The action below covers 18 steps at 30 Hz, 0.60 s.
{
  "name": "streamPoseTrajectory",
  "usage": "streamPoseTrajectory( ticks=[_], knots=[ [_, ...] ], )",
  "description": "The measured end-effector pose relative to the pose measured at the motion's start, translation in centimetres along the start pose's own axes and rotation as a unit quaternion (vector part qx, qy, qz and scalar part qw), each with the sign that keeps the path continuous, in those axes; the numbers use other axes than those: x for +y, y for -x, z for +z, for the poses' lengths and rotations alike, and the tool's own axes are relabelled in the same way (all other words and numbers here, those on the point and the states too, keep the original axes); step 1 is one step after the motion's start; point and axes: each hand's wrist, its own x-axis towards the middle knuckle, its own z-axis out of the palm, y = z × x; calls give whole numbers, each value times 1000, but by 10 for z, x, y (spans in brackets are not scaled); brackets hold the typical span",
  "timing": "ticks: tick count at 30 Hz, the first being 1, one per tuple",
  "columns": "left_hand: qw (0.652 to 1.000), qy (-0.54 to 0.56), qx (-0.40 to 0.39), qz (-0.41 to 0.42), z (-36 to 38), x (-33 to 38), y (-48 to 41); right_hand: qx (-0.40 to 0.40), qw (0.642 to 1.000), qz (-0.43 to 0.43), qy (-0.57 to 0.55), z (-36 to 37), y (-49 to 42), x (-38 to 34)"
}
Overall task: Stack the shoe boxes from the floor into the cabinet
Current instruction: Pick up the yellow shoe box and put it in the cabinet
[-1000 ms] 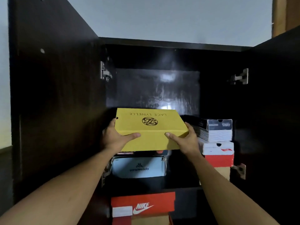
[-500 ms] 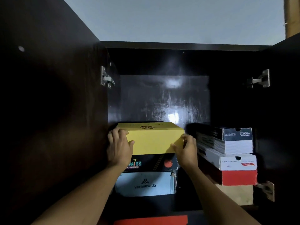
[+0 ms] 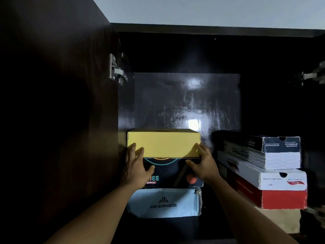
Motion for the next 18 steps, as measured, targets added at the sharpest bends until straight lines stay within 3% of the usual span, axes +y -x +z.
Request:
streamPoseTrajectory(
  ticks=[6, 12, 18],
  knots=[
    [1000, -4, -16, -22, 7, -3, -3, -11, 1000, 17, -13, 14, -3, 6],
    [995, 86, -35, -36, 8, -10, 4, -39, 997, 25, -63, 10, 10, -2],
    [995, 98, -26, -3, -20, 14, 6, -20, 998, 1, -64, -24, 28, -27]
  ],
)
